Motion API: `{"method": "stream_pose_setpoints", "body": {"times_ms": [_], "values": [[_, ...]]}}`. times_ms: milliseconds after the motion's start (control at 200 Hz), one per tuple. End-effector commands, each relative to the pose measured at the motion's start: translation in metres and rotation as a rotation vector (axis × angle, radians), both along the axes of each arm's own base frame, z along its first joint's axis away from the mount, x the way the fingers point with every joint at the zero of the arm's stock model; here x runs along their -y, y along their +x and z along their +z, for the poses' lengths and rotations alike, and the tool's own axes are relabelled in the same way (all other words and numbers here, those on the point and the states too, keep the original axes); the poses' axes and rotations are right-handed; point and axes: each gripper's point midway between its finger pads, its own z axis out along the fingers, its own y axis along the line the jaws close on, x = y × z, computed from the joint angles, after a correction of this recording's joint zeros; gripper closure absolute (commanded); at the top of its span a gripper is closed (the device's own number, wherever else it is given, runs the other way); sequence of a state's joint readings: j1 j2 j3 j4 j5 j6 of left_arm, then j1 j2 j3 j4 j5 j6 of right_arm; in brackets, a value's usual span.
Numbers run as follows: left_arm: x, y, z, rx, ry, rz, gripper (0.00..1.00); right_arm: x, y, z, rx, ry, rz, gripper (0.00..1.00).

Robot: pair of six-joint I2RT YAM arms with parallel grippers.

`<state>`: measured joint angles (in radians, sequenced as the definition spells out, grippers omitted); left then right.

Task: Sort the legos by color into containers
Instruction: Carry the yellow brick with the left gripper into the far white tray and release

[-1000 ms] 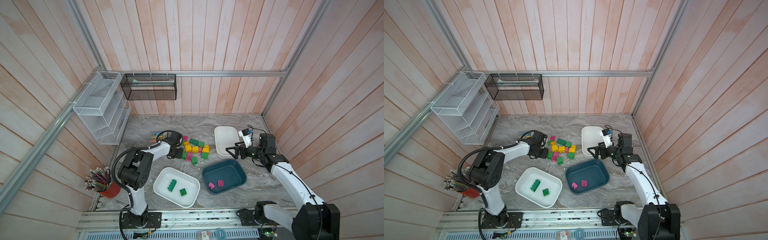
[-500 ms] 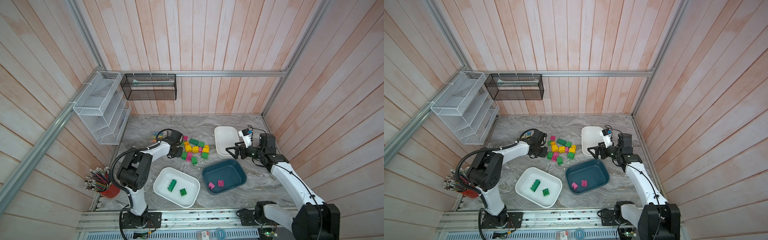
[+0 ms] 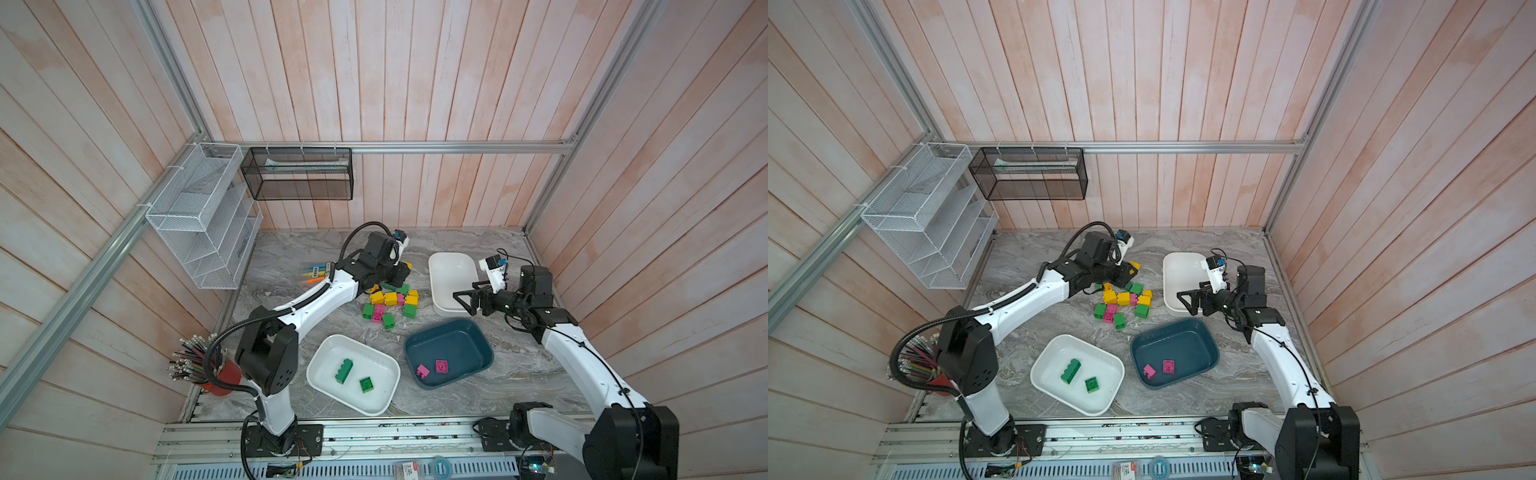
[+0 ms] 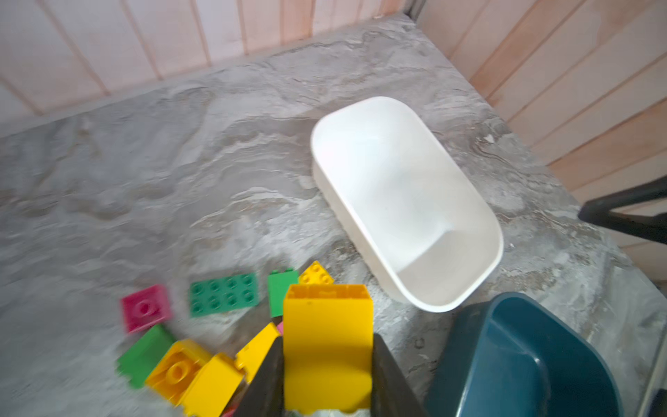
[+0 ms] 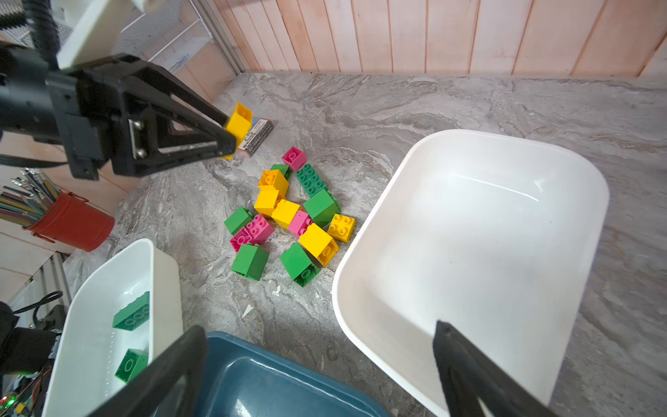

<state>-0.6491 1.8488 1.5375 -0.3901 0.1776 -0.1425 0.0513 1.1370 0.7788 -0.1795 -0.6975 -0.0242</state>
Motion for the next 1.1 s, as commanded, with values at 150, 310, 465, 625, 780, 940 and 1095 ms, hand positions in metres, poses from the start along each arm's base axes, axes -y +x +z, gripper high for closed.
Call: {"method": "stream_pose_setpoints", "body": {"times_ms": [150, 310, 465, 625, 780, 940, 1095], "values": [[0.098, -0.008, -0.021, -0.015, -0.142, -0.162, 0.68, 0.021, 0.016, 0.008, 0.040, 0.000, -0.108, 0.02], [0.131, 0.000, -0.041, -0.021, -0.146, -0.186, 0.68, 0.022, 0.015, 0.008, 0.039, 0.001, -0.116, 0.02], [0.135, 0.020, -0.072, -0.024, -0.077, -0.142, 0.66, 0.024, 0.013, 0.011, 0.046, -0.002, -0.122, 0.02], [0.136, 0.026, -0.075, -0.021, -0.044, -0.123, 0.54, 0.027, 0.011, 0.011, 0.045, -0.013, -0.136, 0.02], [0.125, 0.021, -0.052, 0.012, -0.022, -0.129, 0.30, 0.031, 0.009, 0.013, 0.053, -0.024, -0.146, 0.02], [0.093, 0.005, -0.008, 0.069, -0.007, -0.092, 0.26, 0.024, 0.005, 0.018, 0.064, 0.004, -0.105, 0.02], [0.036, -0.003, 0.006, 0.051, 0.042, 0.031, 0.25, 0.013, 0.002, 0.016, 0.049, 0.054, -0.040, 0.02]]}}
